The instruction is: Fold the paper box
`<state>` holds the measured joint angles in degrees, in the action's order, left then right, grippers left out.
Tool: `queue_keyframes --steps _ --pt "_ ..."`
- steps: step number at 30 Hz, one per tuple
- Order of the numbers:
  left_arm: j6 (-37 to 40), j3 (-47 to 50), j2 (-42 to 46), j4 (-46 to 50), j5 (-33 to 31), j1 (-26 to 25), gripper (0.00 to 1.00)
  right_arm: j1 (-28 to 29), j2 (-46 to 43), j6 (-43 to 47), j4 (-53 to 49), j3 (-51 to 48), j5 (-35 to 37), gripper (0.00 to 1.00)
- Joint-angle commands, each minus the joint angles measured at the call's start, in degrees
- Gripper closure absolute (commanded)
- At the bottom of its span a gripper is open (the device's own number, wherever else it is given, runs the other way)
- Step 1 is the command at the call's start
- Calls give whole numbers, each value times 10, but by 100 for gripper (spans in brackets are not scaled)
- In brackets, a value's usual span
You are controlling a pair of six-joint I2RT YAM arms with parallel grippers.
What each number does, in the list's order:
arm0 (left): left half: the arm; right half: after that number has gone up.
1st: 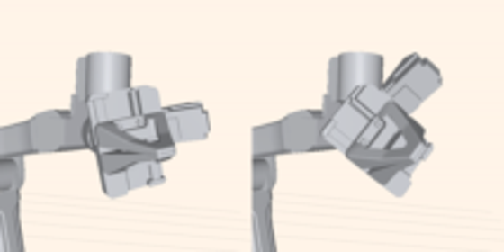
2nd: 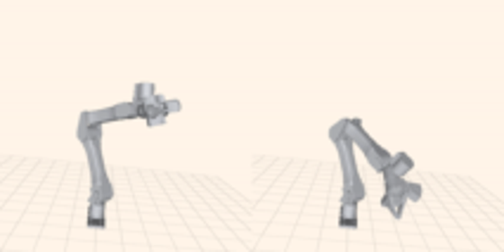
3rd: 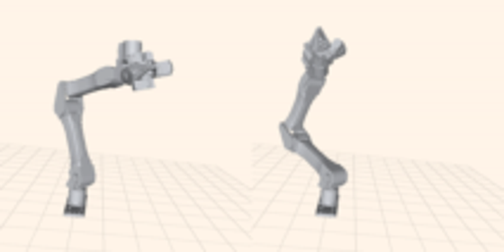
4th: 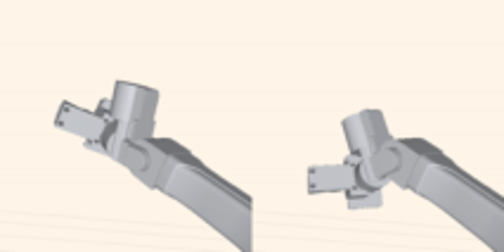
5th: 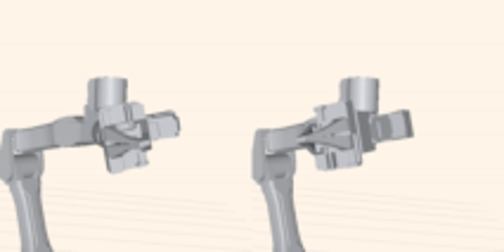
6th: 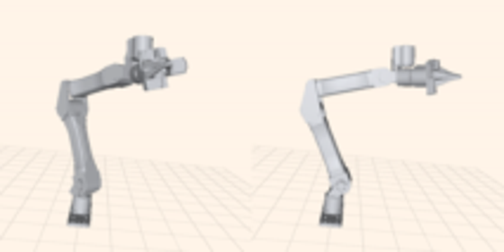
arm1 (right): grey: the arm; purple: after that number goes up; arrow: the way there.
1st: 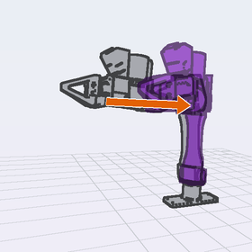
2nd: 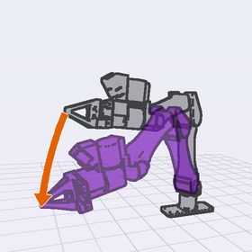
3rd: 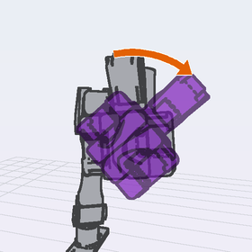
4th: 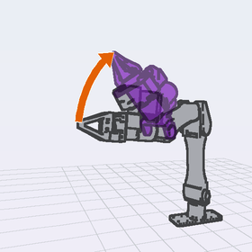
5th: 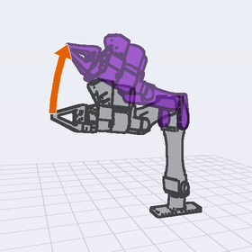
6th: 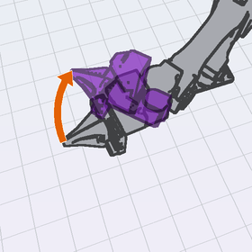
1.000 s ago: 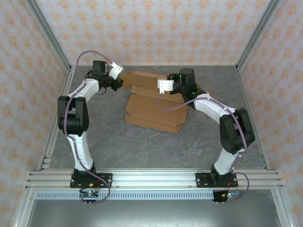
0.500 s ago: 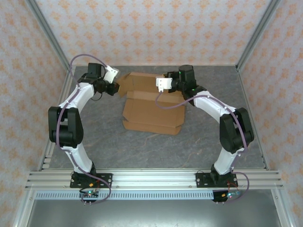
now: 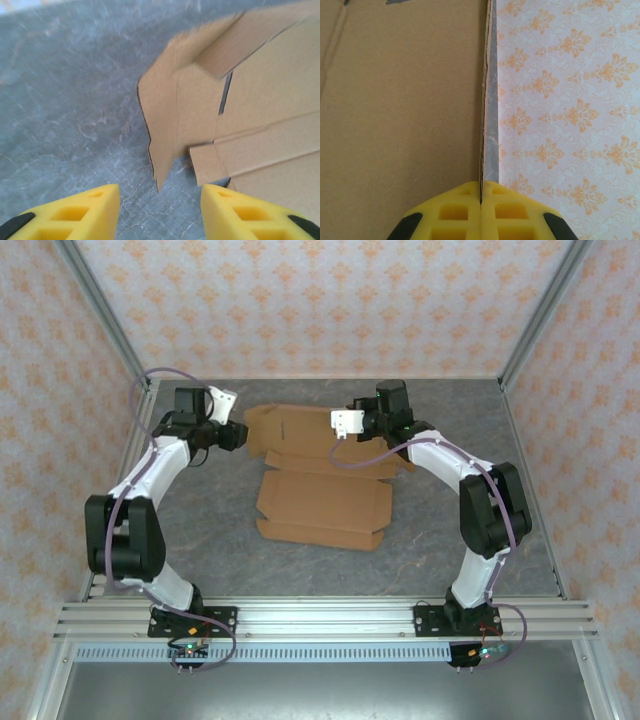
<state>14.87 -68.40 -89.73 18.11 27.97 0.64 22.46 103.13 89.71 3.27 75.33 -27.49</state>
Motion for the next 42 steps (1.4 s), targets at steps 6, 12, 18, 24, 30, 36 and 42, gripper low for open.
queue_keyframes --steps 6,12,18,24,30,36,42 --pt "41 -77 -25 7 -16 -67 48 5 8 17 -19 23 -16 100" --pt "67 -155 -96 36 -31 -75 48 11 7 15 -2 25 -4 100" --pt "77 -213 -150 48 -39 -75 49 15 5 15 16 30 1 100" --pt "73 -233 -170 71 -14 -75 61 18 6 9 17 42 16 100" --pt "75 -224 -165 85 4 -71 58 20 9 8 13 48 25 100" --pt "59 -213 -158 72 55 -48 56 19 11 16 2 49 36 100" --pt "60 -234 -187 75 70 -47 55 20 11 14 1 52 36 100"
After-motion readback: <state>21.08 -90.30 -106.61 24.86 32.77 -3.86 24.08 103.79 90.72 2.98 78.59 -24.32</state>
